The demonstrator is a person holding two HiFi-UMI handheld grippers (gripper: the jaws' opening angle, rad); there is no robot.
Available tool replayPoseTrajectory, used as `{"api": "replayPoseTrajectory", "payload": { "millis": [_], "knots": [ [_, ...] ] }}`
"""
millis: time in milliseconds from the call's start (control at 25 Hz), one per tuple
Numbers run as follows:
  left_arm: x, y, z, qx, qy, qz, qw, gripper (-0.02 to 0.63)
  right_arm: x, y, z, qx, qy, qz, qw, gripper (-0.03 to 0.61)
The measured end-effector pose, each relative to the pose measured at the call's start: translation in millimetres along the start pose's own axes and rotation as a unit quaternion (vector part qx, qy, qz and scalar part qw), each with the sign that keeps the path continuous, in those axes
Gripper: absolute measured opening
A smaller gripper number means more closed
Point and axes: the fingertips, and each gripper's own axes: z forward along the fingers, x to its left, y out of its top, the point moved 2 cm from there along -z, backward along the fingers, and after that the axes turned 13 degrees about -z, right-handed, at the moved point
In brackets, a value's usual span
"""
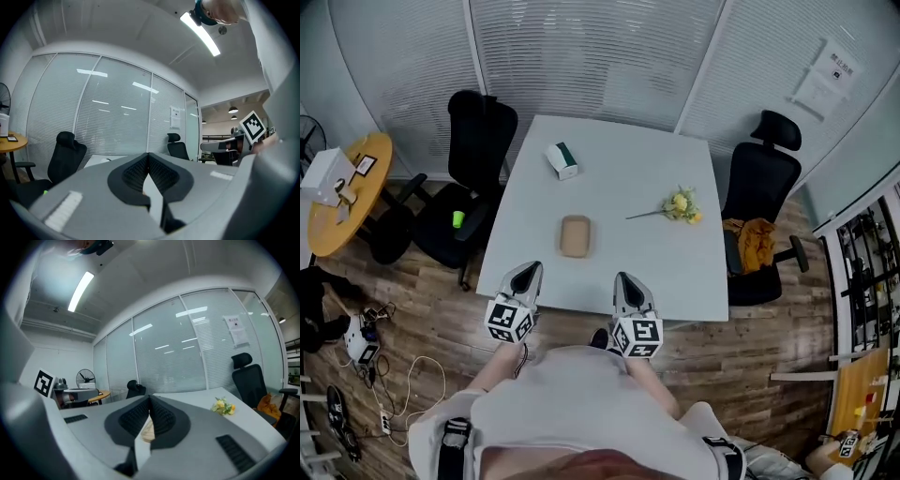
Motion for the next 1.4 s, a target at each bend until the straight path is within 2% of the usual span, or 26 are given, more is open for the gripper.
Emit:
{"api": "replayPoseTrajectory", "payload": {
  "millis": [240,520,640,880,1400],
  "knots": [
    [3.5,17.7,63.7,-0.025,0.031,-0.011,0.9992,0.011,-49.4,11.7,48.3,-0.010,0.035,-0.010,0.999,0.008],
    [13.5,23.5,100.5,-0.020,0.019,-0.003,0.9996,0.011,-77.3,12.6,77.6,-0.005,0.019,-0.006,1.000,0.008],
    [24.7,21.3,113.3,-0.011,0.006,-0.015,0.9998,0.011,-80.9,13.6,87.0,-0.001,0.003,-0.005,1.000,0.008],
    [43.7,26.5,128.9,0.002,-0.020,-0.012,0.9997,0.011,-75.1,19.0,99.7,0.003,-0.019,-0.006,1.000,0.008],
    [77.3,14.1,129.6,0.029,-0.028,-0.041,0.9983,0.011,-52.6,5.0,119.8,0.040,-0.028,0.006,0.999,0.008]
  ]
}}
